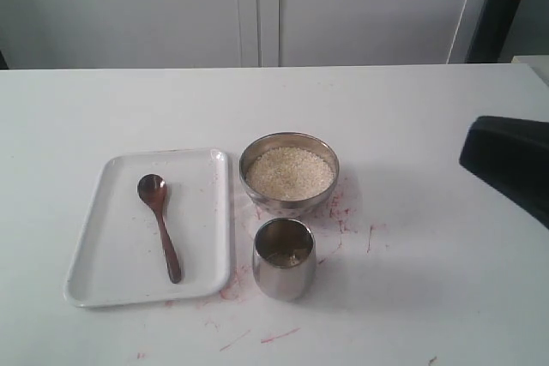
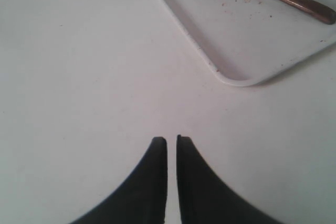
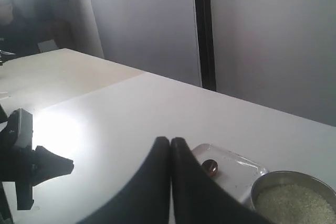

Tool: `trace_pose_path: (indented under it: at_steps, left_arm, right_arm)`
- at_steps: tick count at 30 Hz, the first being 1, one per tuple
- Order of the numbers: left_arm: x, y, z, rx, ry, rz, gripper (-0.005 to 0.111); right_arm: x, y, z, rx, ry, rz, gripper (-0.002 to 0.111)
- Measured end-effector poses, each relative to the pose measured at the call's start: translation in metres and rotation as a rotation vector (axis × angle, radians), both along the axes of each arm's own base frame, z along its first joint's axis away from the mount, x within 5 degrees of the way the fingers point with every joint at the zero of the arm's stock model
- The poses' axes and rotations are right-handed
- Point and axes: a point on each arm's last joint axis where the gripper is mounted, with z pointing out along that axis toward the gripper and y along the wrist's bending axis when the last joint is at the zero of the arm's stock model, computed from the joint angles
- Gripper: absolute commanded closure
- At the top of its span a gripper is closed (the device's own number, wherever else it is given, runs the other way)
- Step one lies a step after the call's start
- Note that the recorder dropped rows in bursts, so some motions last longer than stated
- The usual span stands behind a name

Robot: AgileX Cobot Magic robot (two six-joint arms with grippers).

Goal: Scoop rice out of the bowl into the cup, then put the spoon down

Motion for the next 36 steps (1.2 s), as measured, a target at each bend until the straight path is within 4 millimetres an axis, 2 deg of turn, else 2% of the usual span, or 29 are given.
trace_pose_path:
  at_steps: [8, 16, 22, 31, 36]
  left_arm:
    - [0.0, 0.0, 0.0, 0.0, 0.0, 0.0, 0.092]
    - [0.0, 0.0, 0.0, 0.0, 0.0, 0.0, 0.092]
    - [0.0, 0.0, 0.0, 0.0, 0.0, 0.0, 0.092]
    - [0.0, 0.0, 0.0, 0.0, 0.0, 0.0, 0.092]
    - [0.0, 0.0, 0.0, 0.0, 0.0, 0.0, 0.092]
  right_arm:
    - [-0.015, -0.015, -0.026, 0.034, -0.061, 0.011, 0.108]
    - [-0.025, -0.023, -0.044, 0.102, -0.115, 0.036, 0.108]
    - [-0.026, -0.021, -0.061, 0.131, -0.093, 0.057, 0.108]
    - [-0.025, -0.011, -0.111, 0.148, -0.069, 0.13, 0.108]
    - [-0.025, -0.011, -0.113, 0.128, -0.074, 0.128, 0.108]
